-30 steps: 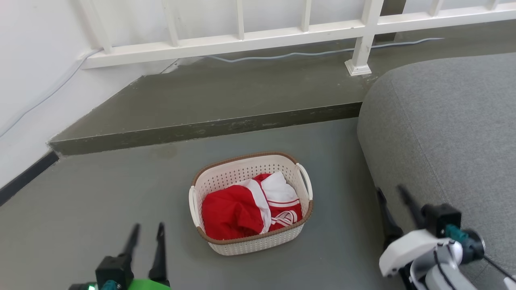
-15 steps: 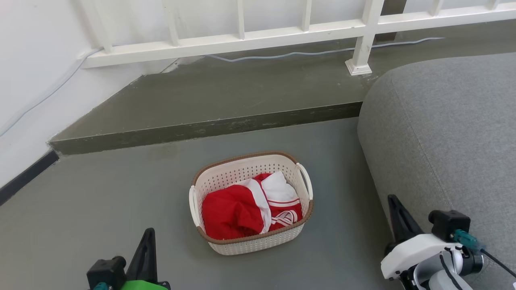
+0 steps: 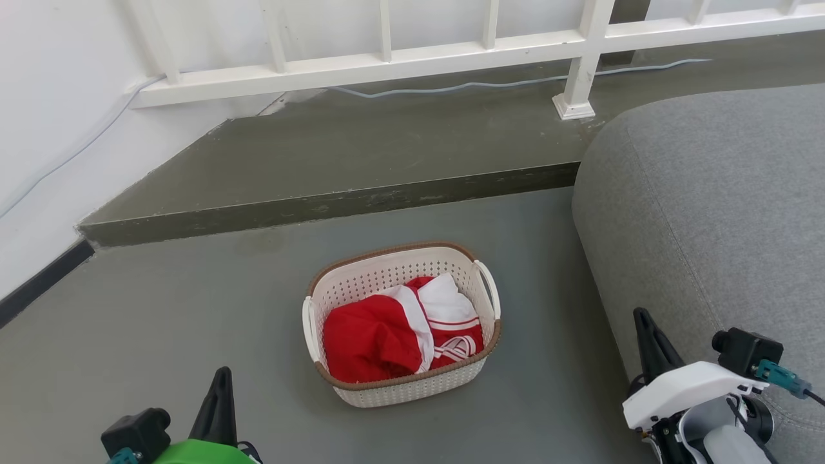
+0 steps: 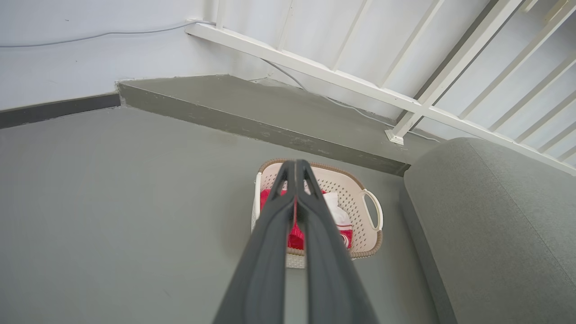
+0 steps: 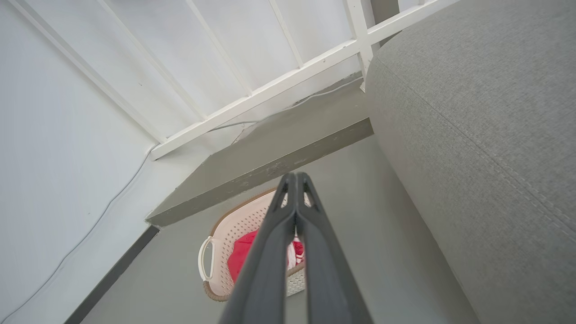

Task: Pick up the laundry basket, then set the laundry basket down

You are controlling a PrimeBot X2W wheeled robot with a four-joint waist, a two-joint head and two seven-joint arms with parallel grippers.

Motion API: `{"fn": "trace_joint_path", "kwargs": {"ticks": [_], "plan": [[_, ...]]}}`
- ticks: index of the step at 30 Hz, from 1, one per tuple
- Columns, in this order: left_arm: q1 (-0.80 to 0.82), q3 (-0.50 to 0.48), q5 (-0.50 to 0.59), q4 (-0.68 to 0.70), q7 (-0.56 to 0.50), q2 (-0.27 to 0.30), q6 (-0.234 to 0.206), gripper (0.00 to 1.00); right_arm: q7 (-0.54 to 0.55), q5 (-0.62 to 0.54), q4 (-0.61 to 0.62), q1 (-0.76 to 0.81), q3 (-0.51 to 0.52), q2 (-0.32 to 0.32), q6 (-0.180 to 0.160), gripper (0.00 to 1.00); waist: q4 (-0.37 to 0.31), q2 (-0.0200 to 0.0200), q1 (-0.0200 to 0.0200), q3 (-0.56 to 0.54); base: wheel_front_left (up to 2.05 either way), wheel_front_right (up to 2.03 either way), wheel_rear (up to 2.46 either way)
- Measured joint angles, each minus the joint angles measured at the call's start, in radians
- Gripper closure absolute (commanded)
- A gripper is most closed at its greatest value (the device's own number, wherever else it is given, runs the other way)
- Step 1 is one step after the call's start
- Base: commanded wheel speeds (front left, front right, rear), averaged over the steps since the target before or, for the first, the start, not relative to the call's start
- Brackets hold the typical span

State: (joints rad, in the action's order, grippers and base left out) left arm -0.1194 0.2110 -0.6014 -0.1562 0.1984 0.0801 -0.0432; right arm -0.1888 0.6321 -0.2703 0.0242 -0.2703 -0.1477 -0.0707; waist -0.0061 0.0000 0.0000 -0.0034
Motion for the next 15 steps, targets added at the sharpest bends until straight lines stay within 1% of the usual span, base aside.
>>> {"fn": "trace_joint_path", "kwargs": {"ticks": [15], "plan": [[0.016,-0.043,-0.184,-0.011,-0.049,0.0,0.018,1.0,0.05,0.177,0.002,-0.005,0.064,0.014,0.028,1.0,0.001,0.0,0.0,0.002,0.0,0.0,0.0]]}}
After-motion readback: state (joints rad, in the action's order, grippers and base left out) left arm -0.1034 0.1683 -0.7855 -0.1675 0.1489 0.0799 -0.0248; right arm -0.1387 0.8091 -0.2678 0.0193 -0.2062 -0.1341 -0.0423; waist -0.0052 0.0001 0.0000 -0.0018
